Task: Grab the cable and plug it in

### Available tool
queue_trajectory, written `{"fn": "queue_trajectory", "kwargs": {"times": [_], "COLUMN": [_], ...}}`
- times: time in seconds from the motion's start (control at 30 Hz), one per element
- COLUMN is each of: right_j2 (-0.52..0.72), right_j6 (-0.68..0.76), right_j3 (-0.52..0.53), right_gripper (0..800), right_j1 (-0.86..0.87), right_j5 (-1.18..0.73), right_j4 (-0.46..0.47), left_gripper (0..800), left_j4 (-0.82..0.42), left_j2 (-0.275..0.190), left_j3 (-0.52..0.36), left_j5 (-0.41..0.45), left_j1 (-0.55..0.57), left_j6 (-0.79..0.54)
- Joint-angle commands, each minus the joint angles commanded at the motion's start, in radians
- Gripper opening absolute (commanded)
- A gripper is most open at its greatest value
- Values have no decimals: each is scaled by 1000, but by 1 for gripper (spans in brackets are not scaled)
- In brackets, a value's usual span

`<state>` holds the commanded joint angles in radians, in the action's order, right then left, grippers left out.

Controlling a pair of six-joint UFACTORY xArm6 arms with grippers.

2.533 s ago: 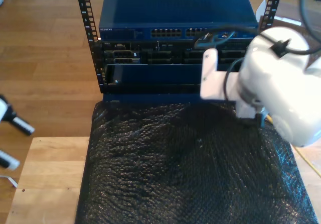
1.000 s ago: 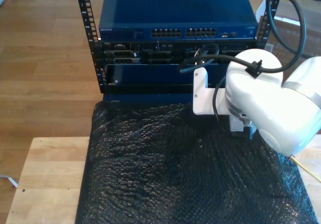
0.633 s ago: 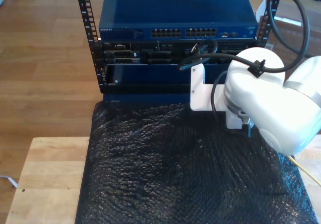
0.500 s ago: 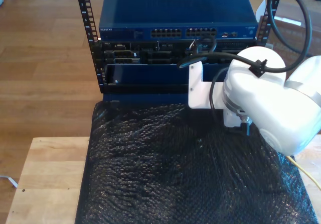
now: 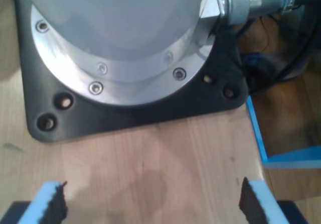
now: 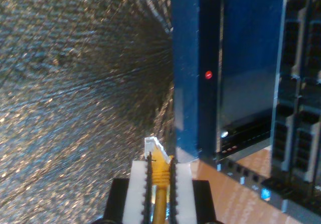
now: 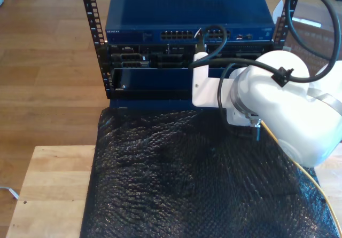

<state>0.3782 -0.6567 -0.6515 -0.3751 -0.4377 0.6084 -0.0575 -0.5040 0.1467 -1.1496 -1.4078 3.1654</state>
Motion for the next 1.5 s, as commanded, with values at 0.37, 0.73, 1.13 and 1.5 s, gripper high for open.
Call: {"fn": "queue_trajectory", "kwargs": {"times": [0.37,0.73,1.13,1.5], "right_j2": [0,61,72,6], "right_j6": [69,66,58,64], "right_j3": [51,129,130,123], "right_gripper": [1,1,1,1], "right_j1": [37,54,49,92], "right_j5": [173,196,224,261], "right_j4": [123,150,399,399], "left_gripper": [800,800,800,800], "left_j4": [3,3,3,3], "left_j2": [3,3,3,3], "left_j3": [-35,-35,-35,-35], "left_j5": [68,68,68,68], "left_j1": [-2,-2,-2,-2], "left_j6": [2,0,0,0]}}
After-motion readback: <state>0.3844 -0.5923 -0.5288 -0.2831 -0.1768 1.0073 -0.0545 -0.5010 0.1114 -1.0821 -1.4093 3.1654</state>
